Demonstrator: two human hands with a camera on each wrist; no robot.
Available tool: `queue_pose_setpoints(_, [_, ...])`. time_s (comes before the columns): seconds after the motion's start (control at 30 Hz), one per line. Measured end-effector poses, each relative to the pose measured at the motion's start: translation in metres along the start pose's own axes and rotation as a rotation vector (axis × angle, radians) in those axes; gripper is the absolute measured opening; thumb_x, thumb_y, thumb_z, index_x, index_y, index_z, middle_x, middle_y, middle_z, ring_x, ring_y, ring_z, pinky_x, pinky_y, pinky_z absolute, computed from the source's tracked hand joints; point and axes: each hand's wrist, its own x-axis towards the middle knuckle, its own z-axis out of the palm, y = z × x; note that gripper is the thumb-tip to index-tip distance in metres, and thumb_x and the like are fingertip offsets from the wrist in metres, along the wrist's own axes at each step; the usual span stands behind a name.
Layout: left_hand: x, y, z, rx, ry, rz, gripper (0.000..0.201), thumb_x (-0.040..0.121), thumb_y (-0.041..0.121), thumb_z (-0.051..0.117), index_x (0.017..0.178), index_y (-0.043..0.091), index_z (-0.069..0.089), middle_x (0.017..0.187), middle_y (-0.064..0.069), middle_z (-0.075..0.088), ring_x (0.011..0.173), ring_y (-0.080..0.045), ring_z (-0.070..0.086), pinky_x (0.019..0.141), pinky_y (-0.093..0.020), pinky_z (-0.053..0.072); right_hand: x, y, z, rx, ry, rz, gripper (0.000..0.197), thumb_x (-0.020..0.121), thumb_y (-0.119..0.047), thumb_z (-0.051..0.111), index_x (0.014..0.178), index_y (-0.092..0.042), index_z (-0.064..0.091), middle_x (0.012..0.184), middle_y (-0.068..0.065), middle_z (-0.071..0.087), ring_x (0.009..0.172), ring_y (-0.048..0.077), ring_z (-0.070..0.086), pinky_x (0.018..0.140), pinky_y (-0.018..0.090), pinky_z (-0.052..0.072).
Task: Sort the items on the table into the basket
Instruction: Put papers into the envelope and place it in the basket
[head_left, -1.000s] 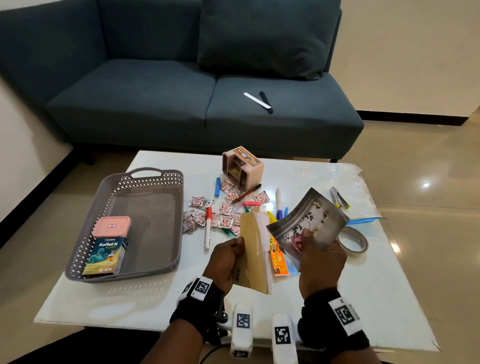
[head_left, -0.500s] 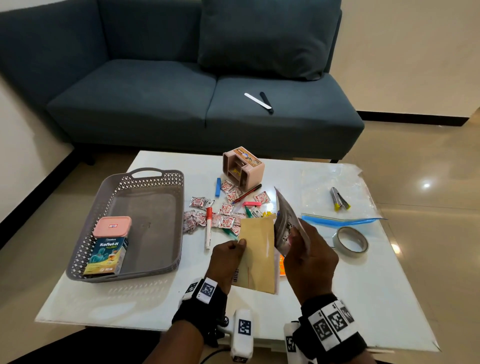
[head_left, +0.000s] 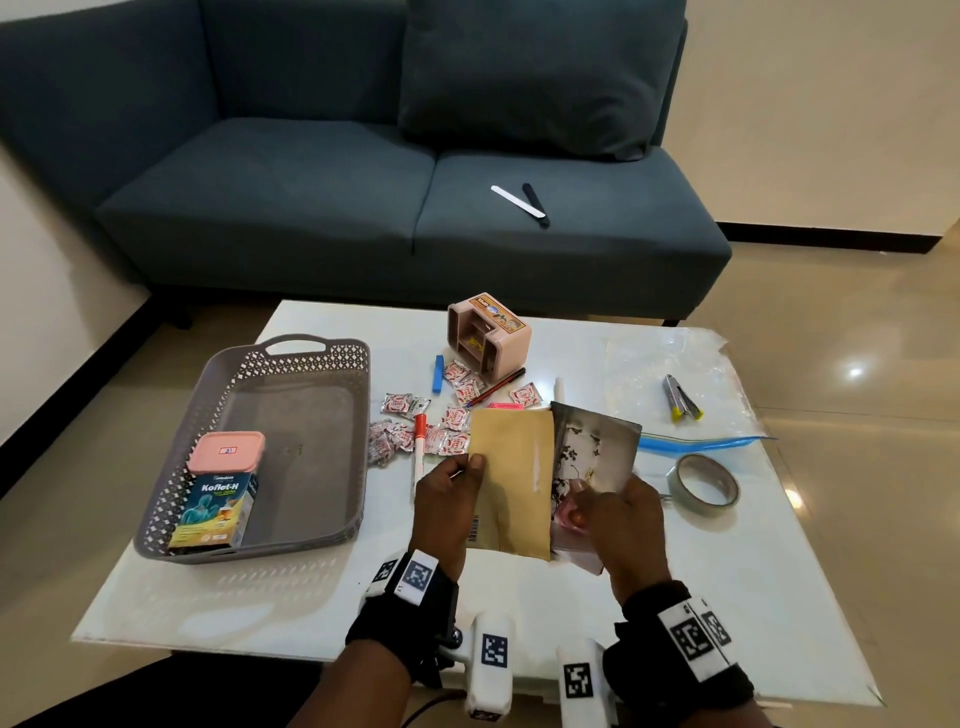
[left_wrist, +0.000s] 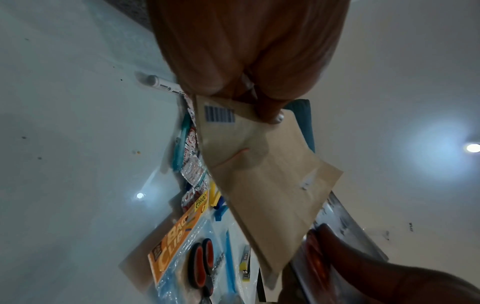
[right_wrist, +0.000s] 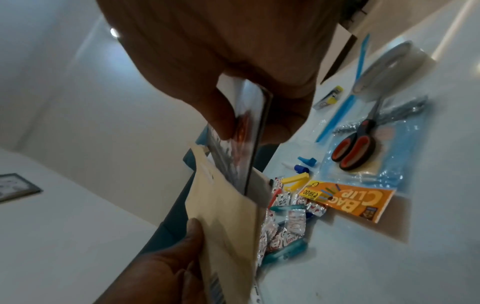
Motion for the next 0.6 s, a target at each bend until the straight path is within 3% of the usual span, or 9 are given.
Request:
queue_pose_setpoints(0.07, [-0.006,0.005,0.003,-0.028,-0.028,0.023,0.015,0.093,0.032,0.063,0.098,0.021,0.071,0.097,0.002,0.071,0.09,-0.017,0.061,0.082,-0.037,0.051,0.0,-0.003,-0.002,-0.001,-0.024,0.025,0.017,0.083,0.003,0.062,0.074,-0.01,0.068,0.075,0.018,0.071,0.069,0.03,0.065,0.071,0.045,0.056])
queue_pose_setpoints(0.2, [-0.008,0.009,0.002,-0.065,-0.108,0.008,0.02,0.09,0.03,0.065,0.107,0.02,0.07,0.106,-0.005,0.073,0.097,-0.026,0.066,0.086,-0.047,0.056,0.0,-0.009,-0.014,-0.054,-0.129,0.012,0.022,0.081,0.011,0.061,0.07,-0.007,0.069,0.068,0.015,0.069,0.062,0.029,0.063,0.058,0.032,0.054])
queue_pose_setpoints(0.3, [-0.006,0.007,-0.004,-0.092,-0.152,0.02,0.021,0.089,0.02,0.067,0.11,0.017,0.069,0.103,-0.004,0.075,0.097,-0.024,0.068,0.08,-0.041,0.057,0.004,-0.01,-0.024,-0.222,-0.163,-0.126,0.018,0.074,0.003,0.074,0.078,-0.015,0.072,0.075,0.008,0.074,0.075,0.027,0.07,0.071,0.041,0.059])
queue_pose_setpoints(0.37, [-0.005,0.006,-0.007,-0.101,-0.179,0.042,0.023,0.088,0.013,0.068,0.112,0.017,0.067,0.102,-0.002,0.075,0.095,-0.021,0.068,0.069,-0.033,0.056,0.005,-0.012,-0.026,-0.262,-0.147,-0.24,0.029,0.075,-0.004,0.077,0.09,-0.027,0.069,0.086,-0.004,0.074,0.083,0.014,0.069,0.076,0.038,0.057])
queue_pose_setpoints(0.43, [-0.006,0.009,-0.007,-0.122,-0.192,0.041,0.021,0.09,0.011,0.066,0.109,0.02,0.067,0.1,-0.001,0.075,0.091,-0.017,0.068,0.062,-0.027,0.054,0.006,-0.013,-0.024,-0.253,-0.133,-0.332,0.03,0.081,-0.007,0.074,0.092,-0.034,0.066,0.089,-0.009,0.072,0.085,0.011,0.067,0.079,0.037,0.056])
queue_pose_setpoints(0.53, [-0.006,0.012,-0.003,-0.185,-0.148,0.006,0.014,0.092,0.019,0.063,0.101,0.027,0.071,0.101,0.001,0.074,0.095,-0.017,0.066,0.076,-0.033,0.053,0.008,-0.011,-0.022,-0.291,-0.124,-0.411,0.03,0.083,-0.007,0.071,0.086,-0.037,0.068,0.083,-0.007,0.071,0.083,0.018,0.066,0.077,0.042,0.054])
queue_pose_setpoints(0.6, [-0.007,0.014,-0.003,-0.237,-0.117,-0.011,0.013,0.092,0.02,0.063,0.099,0.025,0.073,0.103,-0.001,0.074,0.097,-0.019,0.065,0.087,-0.037,0.052,0.009,-0.008,-0.023,-0.351,-0.106,-0.463,0.026,0.082,-0.005,0.071,0.084,-0.031,0.069,0.076,-0.006,0.07,0.079,0.021,0.064,0.074,0.043,0.053])
